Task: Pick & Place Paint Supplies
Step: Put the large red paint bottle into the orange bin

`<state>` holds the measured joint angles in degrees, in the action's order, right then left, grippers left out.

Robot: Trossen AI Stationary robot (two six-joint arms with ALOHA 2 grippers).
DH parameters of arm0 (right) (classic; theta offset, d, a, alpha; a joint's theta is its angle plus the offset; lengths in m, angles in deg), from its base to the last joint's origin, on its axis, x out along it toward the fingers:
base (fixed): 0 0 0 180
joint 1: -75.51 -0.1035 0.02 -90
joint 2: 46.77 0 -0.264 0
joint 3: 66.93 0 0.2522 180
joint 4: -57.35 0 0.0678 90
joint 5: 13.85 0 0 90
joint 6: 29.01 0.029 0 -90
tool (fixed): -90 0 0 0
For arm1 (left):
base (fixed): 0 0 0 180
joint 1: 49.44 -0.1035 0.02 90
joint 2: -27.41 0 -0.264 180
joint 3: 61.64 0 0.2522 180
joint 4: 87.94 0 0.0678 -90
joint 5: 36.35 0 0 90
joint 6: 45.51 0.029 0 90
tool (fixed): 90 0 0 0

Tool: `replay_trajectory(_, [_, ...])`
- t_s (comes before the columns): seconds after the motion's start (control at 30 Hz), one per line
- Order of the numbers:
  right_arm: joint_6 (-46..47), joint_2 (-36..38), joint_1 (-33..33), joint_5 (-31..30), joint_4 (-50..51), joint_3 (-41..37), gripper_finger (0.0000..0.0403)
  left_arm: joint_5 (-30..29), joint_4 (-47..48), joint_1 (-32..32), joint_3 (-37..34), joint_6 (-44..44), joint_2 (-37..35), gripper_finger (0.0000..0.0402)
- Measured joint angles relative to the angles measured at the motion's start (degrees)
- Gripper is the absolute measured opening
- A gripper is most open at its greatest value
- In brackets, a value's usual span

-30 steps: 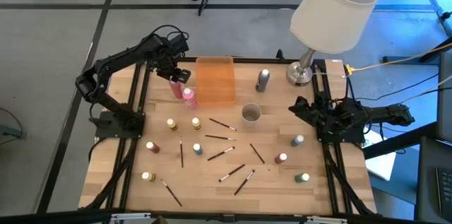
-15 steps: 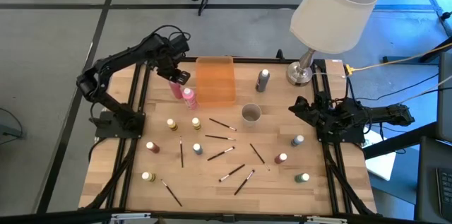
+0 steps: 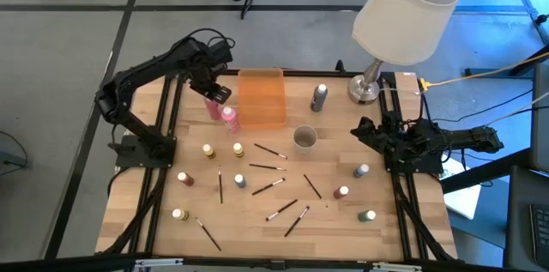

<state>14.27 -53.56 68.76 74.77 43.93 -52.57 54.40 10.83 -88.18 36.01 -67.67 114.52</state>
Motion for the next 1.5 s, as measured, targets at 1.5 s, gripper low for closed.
replay_trajectory(1.5, [1.51, 0.0, 0.0, -1.46, -0.15, 0.0, 0.0219, 1.93, 5.11, -7.78, 47.75, 11.98, 24.39, 0.0119])
